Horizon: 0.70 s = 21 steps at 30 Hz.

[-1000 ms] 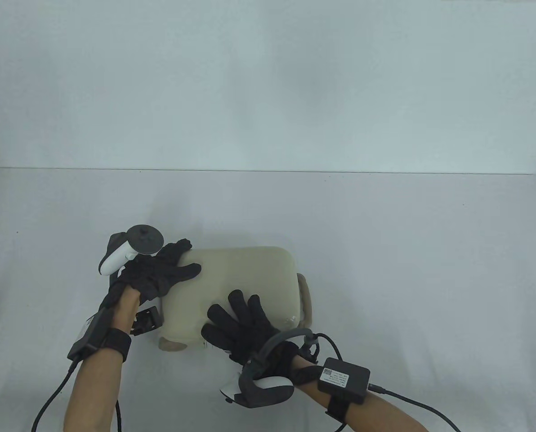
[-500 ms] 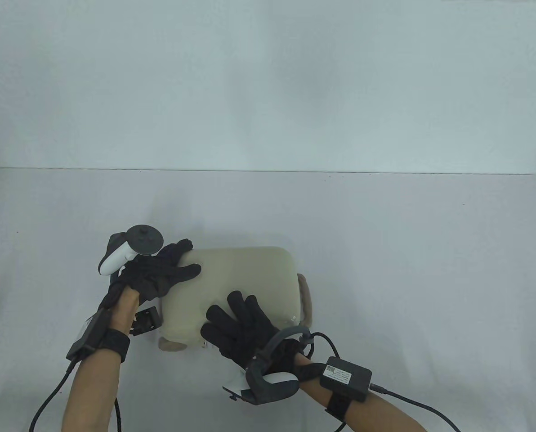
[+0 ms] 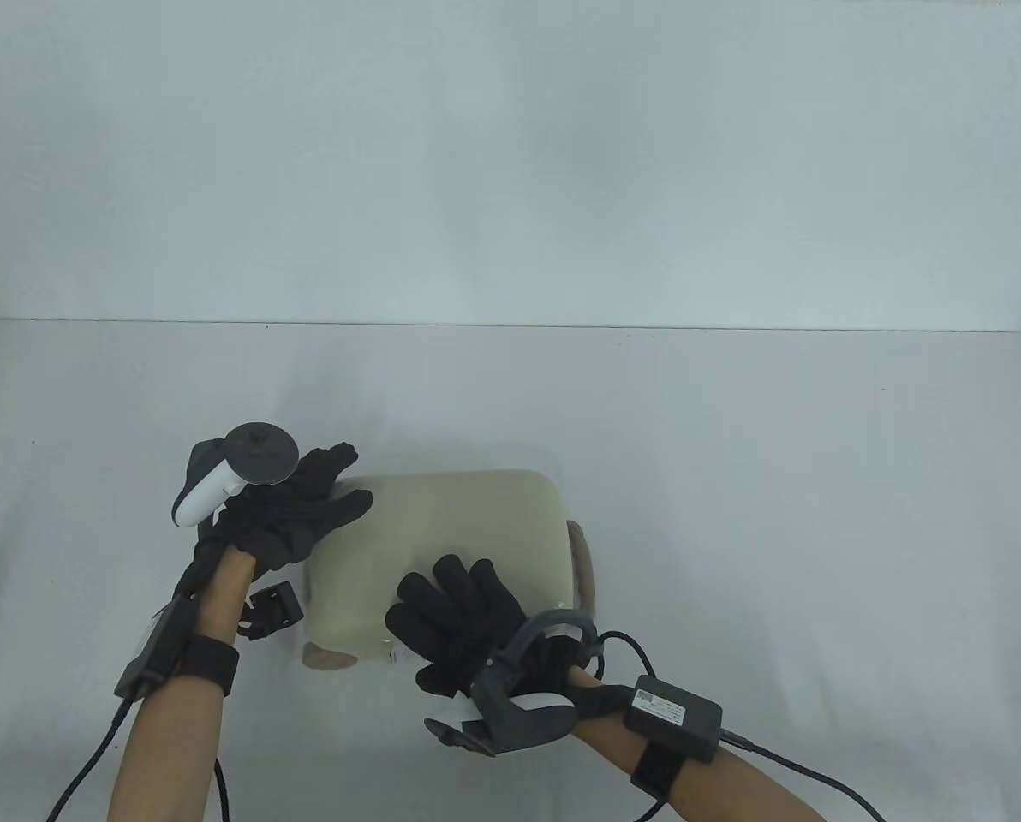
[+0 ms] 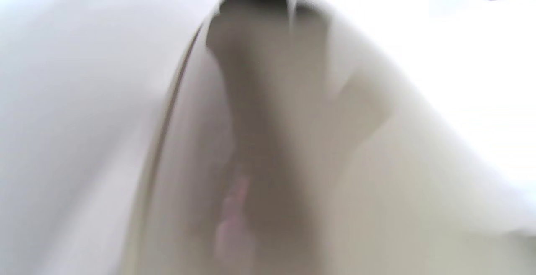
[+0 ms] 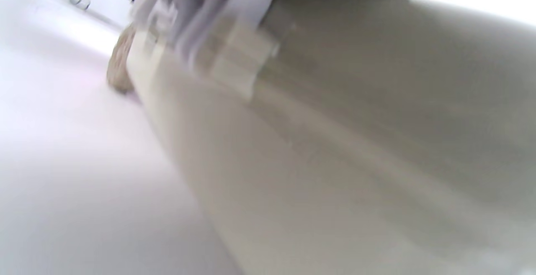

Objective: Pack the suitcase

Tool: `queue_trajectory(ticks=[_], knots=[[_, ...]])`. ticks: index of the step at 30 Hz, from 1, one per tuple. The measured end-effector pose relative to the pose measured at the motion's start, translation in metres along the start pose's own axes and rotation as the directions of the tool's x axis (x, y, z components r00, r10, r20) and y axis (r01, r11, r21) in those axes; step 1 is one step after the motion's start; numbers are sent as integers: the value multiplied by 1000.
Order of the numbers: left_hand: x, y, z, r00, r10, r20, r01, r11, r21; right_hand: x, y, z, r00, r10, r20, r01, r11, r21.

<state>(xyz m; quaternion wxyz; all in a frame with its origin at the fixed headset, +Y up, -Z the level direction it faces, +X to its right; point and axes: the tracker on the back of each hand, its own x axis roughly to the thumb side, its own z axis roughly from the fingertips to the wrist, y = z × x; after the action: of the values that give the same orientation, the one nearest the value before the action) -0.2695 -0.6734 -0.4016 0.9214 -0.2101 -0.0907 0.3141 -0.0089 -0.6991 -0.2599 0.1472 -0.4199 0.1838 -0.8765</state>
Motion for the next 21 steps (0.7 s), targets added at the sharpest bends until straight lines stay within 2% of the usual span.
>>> queue_trajectory(ticks=[2, 4, 6, 10, 13, 15, 19, 21], knots=[[14, 5, 24, 997, -78, 20, 76, 992, 103, -15, -15, 3, 994, -81, -73, 81, 997, -6], [31, 2, 51, 978, -207, 2, 201, 951, 234, -34, -30, 7, 973, -161, -163, 161, 987, -15], [48, -7, 75, 933, -359, 4, 341, 892, 296, -53, -41, 14, 946, -214, -242, 218, 976, -10], [65, -25, 105, 862, -506, 18, 462, 802, 378, -83, -47, 30, 879, -315, -358, 334, 943, -10], [68, -34, 117, 801, -599, -7, 552, 733, 397, -102, -40, 45, 816, -368, -445, 412, 911, 3], [65, -41, 120, 773, -635, -17, 593, 712, 376, -110, -31, 57, 787, -379, -488, 438, 899, 9], [53, -52, 119, 767, -641, -22, 607, 715, 347, -112, -14, 73, 772, -362, -523, 440, 897, 28], [45, -55, 115, 796, -606, -5, 571, 748, 338, -111, -8, 78, 769, -353, -533, 440, 897, 41]])
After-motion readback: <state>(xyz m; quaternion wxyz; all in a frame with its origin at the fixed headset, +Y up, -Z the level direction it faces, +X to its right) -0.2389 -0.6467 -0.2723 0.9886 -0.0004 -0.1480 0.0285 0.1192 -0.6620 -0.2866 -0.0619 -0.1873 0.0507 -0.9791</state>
